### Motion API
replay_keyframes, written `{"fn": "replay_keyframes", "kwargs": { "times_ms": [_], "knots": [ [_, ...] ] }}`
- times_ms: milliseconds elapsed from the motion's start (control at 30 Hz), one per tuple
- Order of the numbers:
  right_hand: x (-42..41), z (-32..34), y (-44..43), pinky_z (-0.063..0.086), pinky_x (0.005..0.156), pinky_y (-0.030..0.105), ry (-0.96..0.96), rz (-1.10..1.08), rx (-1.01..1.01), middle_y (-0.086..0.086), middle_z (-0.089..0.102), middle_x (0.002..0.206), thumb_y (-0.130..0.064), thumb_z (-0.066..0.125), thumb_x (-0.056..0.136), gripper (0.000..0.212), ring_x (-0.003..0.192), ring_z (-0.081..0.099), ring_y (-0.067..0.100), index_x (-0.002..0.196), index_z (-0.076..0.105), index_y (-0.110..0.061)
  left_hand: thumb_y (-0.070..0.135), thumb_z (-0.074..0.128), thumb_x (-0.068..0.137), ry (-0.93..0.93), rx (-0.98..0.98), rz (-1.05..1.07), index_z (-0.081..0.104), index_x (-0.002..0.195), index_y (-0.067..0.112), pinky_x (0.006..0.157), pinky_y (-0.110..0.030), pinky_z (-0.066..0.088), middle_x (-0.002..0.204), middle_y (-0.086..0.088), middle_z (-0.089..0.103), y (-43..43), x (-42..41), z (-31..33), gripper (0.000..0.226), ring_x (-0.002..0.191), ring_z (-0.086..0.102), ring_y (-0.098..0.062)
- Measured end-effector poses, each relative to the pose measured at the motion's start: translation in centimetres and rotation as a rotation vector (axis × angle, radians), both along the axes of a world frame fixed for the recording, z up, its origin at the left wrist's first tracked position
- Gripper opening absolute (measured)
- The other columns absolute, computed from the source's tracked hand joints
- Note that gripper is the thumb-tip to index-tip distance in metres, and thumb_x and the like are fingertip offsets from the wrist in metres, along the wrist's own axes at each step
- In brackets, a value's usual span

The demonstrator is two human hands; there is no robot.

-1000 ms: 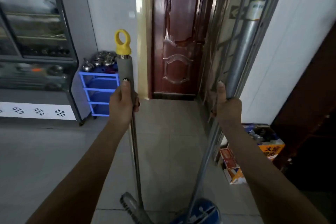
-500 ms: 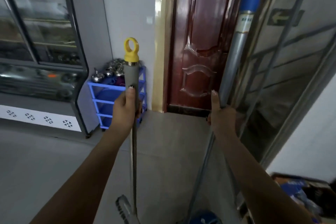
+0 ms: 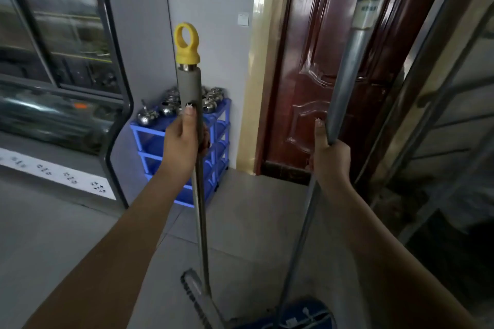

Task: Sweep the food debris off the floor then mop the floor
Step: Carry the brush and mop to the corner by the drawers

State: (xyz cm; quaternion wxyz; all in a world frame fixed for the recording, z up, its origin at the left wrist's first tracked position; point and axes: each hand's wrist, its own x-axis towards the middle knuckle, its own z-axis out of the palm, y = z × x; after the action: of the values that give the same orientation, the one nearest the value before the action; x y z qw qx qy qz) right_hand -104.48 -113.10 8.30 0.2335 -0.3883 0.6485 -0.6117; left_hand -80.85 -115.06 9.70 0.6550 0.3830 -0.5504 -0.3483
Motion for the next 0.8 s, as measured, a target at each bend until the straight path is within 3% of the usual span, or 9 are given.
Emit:
{"fn": "replay_keyframes", "kwargs": {
  "times_ms": [100, 233, 400, 567, 667, 800],
  "knots": [
    [-0.8, -0.6, -6.4, 0.051, 0.044, 0.030, 0.007, 0.011, 0.006, -0.006, 0.048, 0.041, -0.070, 0.050, 0.076, 0.056, 0.030, 0.047, 0.003, 0.063, 0.050, -0.016, 0.041, 0.030, 0.099, -0.013, 0.010, -0.030, 0.039, 0.062, 0.012, 0.040, -0.016, 0.036, 0.045, 0.006, 0.041, -7.0, -0.7, -1.1, 0.048, 0.039, 0.039, -0.006],
    [-2.3, 0.1, -13.1, 0.044, 0.040, 0.026, 0.022, 0.031, -0.011, -0.008, 0.045, 0.039, -0.074, 0.048, 0.073, 0.060, 0.032, 0.047, 0.006, 0.061, 0.049, -0.015, 0.044, 0.031, 0.097, -0.053, 0.020, -0.035, 0.045, 0.072, 0.008, 0.040, -0.017, 0.037, 0.055, -0.011, 0.039, -13.9, -1.7, -0.5, 0.047, 0.040, 0.041, -0.005],
    [-4.4, 0.9, -21.8, 0.051, 0.044, 0.029, 0.023, 0.050, -0.033, -0.007, 0.047, 0.034, -0.075, 0.047, 0.073, 0.061, 0.032, 0.049, 0.004, 0.058, 0.050, -0.015, 0.044, 0.032, 0.098, -0.073, 0.059, -0.039, 0.047, 0.067, 0.010, 0.042, -0.020, 0.041, 0.048, 0.005, 0.048, -22.4, -3.7, -0.2, 0.047, 0.042, 0.045, -0.005],
    [-5.8, 0.1, -32.3, 0.041, 0.034, 0.018, 0.050, 0.136, -0.039, -0.007, 0.048, 0.034, -0.070, 0.047, 0.078, 0.057, 0.031, 0.049, 0.005, 0.058, 0.049, -0.017, 0.047, 0.034, 0.096, -0.125, 0.023, 0.015, 0.048, 0.067, 0.005, 0.040, -0.017, 0.038, 0.053, -0.010, 0.044, -30.8, -6.4, -2.2, 0.053, 0.041, 0.042, -0.006],
    [-6.2, -0.5, -38.5, 0.040, 0.035, 0.017, 0.046, 0.203, -0.043, -0.004, 0.048, 0.035, -0.066, 0.048, 0.081, 0.057, 0.032, 0.051, 0.008, 0.053, 0.047, -0.016, 0.042, 0.029, 0.099, -0.134, 0.078, 0.059, 0.047, 0.062, 0.013, 0.040, -0.016, 0.040, 0.045, 0.004, 0.049, -36.0, -6.7, -2.8, 0.051, 0.039, 0.045, -0.003],
    [-4.9, -0.5, -46.5, 0.038, 0.034, 0.014, 0.027, 0.291, -0.058, -0.003, 0.047, 0.040, -0.063, 0.051, 0.081, 0.055, 0.032, 0.048, 0.006, 0.052, 0.047, -0.017, 0.059, 0.031, 0.089, -0.075, 0.117, 0.040, 0.052, 0.066, 0.012, 0.041, -0.018, 0.041, 0.046, 0.005, 0.052, -42.3, -6.6, -1.9, 0.056, 0.041, 0.046, -0.007]
  ]
}}
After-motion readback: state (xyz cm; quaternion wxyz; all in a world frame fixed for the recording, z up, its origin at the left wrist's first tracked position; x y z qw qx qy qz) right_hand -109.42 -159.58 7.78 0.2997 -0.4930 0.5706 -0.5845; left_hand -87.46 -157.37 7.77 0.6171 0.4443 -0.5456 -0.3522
